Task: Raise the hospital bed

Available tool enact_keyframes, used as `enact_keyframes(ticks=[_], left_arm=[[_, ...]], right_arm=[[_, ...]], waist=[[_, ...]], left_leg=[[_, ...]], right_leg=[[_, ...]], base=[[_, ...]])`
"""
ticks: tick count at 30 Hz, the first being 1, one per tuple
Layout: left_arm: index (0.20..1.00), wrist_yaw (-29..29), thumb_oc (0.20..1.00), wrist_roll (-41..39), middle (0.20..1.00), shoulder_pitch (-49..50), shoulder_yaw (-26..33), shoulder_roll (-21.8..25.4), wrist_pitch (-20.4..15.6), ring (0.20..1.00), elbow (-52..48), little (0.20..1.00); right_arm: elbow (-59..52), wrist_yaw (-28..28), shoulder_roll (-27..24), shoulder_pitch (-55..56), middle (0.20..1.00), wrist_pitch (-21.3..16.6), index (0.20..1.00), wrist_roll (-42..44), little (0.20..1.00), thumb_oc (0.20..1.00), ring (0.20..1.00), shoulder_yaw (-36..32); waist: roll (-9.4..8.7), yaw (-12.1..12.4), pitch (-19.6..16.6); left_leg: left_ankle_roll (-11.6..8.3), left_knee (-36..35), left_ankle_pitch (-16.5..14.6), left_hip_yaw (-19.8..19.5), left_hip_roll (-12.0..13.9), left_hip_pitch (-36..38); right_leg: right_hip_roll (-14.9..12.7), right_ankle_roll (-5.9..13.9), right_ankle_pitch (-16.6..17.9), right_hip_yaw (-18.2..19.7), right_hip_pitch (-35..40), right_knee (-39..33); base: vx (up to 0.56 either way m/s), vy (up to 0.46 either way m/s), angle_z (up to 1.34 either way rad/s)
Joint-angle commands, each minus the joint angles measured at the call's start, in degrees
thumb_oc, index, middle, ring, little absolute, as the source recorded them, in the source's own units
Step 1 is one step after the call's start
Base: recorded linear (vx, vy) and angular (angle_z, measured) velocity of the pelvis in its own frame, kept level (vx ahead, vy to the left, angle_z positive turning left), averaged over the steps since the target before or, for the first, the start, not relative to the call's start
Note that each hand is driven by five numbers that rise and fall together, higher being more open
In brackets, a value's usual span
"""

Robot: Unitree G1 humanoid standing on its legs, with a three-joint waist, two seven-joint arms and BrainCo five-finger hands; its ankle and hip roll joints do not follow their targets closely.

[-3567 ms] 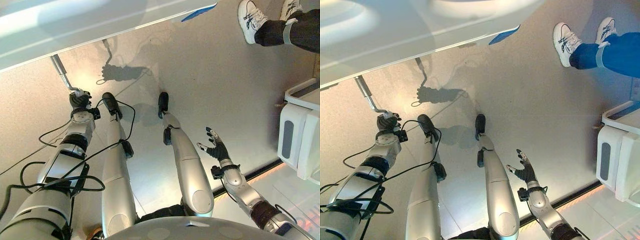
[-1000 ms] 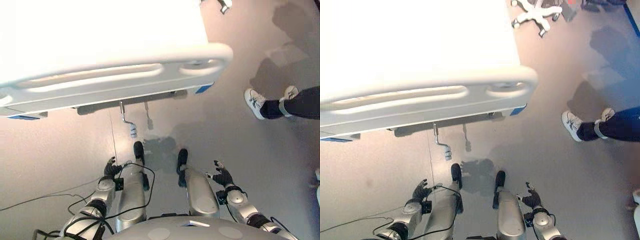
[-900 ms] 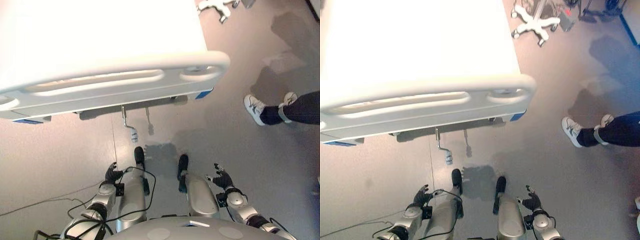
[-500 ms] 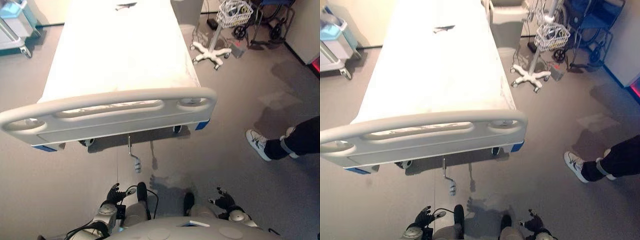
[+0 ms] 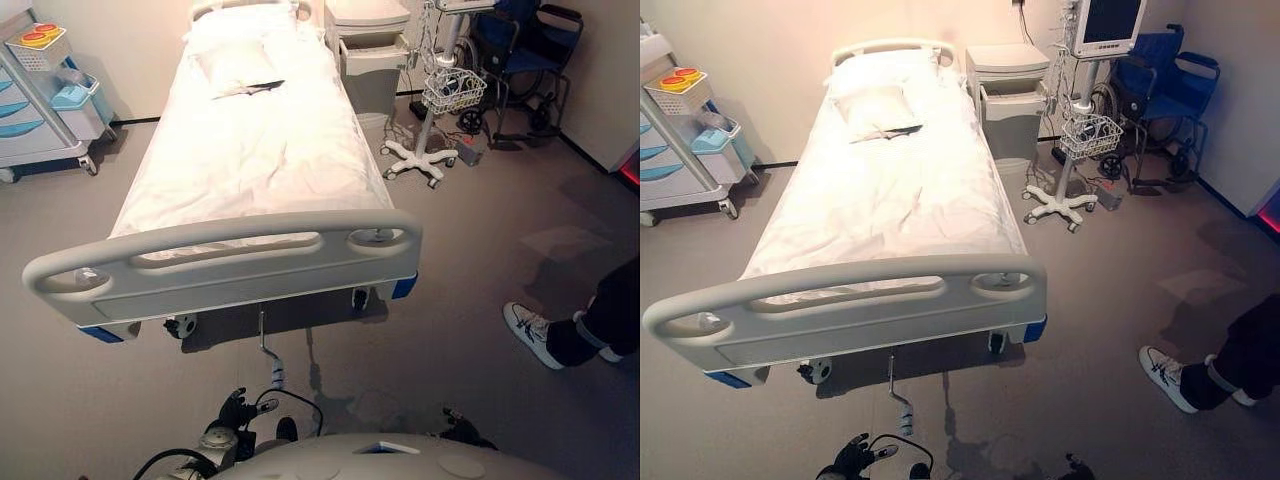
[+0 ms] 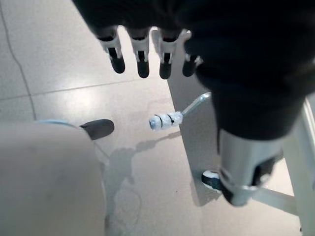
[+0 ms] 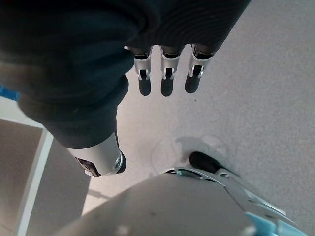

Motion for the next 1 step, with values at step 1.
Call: enact_keyframes(ticks=[1], left_arm=[[1.0,-0.6,1.0,4.6,1.0,-0.7,0.3,-1.7,0.5,1.0,5.2,1.0]], right_arm=[[1.7,0.5,4.1,-2.4,1.0,0.5,1.0,-1.5,1.0,1.0,1.0,0.2]], waist=[[-3.2,1.8,1.5]], left_leg=[[2.2,0.0,-4.5,0.9,-4.4,5.2]], right_leg=[[-2.6,3.94,8.6,0.7,-4.7,1.2]], base=[[0.0,0.0,0.0]])
